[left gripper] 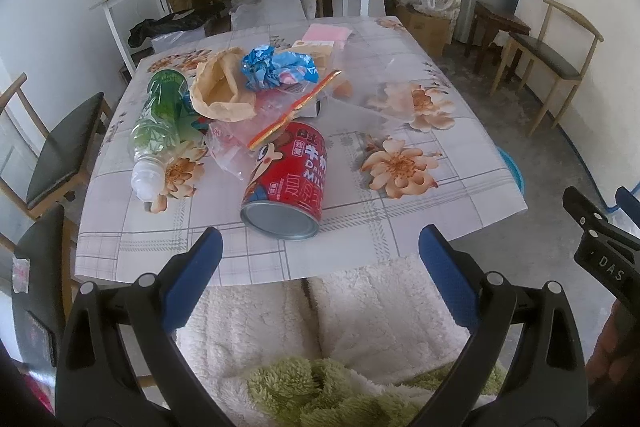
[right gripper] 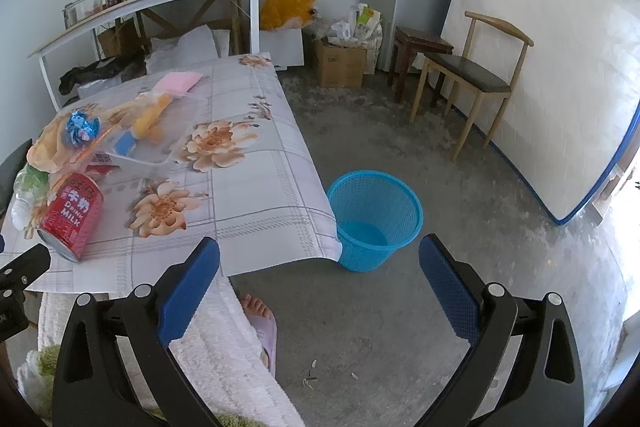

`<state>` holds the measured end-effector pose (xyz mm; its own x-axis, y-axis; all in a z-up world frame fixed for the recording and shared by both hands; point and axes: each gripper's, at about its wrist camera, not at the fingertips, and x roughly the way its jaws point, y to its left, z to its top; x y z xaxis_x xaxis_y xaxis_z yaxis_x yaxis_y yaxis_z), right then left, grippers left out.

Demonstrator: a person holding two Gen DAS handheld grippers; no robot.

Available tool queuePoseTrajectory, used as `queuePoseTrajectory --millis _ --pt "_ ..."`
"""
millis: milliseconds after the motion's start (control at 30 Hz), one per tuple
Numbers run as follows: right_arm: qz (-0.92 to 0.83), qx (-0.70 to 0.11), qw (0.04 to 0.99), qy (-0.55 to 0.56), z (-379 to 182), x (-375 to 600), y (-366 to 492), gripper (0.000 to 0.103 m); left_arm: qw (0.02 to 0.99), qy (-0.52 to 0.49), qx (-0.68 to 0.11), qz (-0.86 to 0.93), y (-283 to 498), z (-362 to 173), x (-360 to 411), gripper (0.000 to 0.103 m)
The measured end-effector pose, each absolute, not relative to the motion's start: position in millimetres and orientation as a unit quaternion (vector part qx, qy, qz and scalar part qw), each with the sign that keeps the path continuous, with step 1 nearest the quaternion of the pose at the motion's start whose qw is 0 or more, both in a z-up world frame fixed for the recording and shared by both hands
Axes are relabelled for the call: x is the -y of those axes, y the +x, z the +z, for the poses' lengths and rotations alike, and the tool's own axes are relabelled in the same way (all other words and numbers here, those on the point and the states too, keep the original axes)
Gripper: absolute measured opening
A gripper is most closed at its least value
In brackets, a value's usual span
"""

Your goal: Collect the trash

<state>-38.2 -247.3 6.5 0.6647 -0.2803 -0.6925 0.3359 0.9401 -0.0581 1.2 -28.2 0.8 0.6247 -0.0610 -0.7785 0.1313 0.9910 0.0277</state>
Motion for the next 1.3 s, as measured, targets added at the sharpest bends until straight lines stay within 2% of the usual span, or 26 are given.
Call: queuePoseTrajectory --millis 1300 --pt "-0.165 -0.376 0.911 0.031 2 238 -32 0.097 0.900 0.036 -0.435 -0.013 10 -4 14 0.095"
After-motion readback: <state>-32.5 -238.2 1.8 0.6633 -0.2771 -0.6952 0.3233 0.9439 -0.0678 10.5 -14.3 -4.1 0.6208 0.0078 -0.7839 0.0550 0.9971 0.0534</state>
